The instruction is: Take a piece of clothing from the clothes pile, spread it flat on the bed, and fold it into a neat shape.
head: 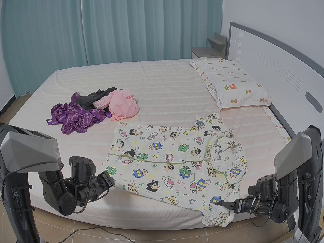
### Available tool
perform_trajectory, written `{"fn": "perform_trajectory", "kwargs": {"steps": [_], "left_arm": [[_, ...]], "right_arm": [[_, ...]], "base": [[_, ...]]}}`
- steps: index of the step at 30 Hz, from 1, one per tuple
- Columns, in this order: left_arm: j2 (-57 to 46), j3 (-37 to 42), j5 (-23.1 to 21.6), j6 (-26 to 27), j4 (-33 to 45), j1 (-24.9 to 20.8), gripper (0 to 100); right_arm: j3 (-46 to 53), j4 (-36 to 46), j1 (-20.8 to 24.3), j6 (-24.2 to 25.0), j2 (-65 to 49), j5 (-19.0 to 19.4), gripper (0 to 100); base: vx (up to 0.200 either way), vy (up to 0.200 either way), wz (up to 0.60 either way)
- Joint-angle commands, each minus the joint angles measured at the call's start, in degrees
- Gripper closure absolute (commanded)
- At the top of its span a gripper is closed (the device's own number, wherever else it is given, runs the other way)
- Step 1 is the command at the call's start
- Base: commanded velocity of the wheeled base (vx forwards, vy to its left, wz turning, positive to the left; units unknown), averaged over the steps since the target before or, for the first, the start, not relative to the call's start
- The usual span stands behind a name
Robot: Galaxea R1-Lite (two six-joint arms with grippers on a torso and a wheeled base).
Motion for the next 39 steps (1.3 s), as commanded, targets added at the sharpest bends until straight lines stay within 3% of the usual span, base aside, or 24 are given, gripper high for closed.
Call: {"fn": "perform_trajectory", "kwargs": {"steps": [1,9,10,17,22,26,39], "left_arm": [[-0.39,-0.16,0.04,-0.27,-0.06,0.11,100],[-0.57,-0.25,0.04,-0.27,-0.06,0.2,100],[-0.65,-0.25,0.04,-0.27,-0.06,0.2,100],[-0.65,-0.34,0.21,-0.18,-0.15,0.2,100],[-0.92,-1.3,3.2,-0.35,-0.68,0.2,100],[-1.45,-2.8,5.31,-2.64,-0.85,0.2,100],[0.31,-10.0,6.36,-3.52,-0.77,0.47,100]], "right_arm": [[-2.58,1.86,-0.64,-0.03,-0.91,1.48,0],[-4.69,5.28,-0.38,-0.12,-1.97,2.01,0],[-5.13,5.37,-0.2,-0.47,-1.88,2.01,100],[-4.96,3.44,0.06,-0.73,-2.41,2.1,100],[-4.08,-0.96,-0.73,-0.03,-3.81,2.63,100],[-5.39,-1.05,-1.7,3.48,-7.68,3.15,100],[-20.69,0.54,-6.88,4.8,-8.38,3.59,100]], "base": [[0.0,0.0,0.0],[0.0,0.0,0.0],[0.0,0.0,0.0],[0.0,0.0,0.0],[0.0,0.0,0.0],[0.0,0.0,0.0],[0.0,0.0,0.0]]}}
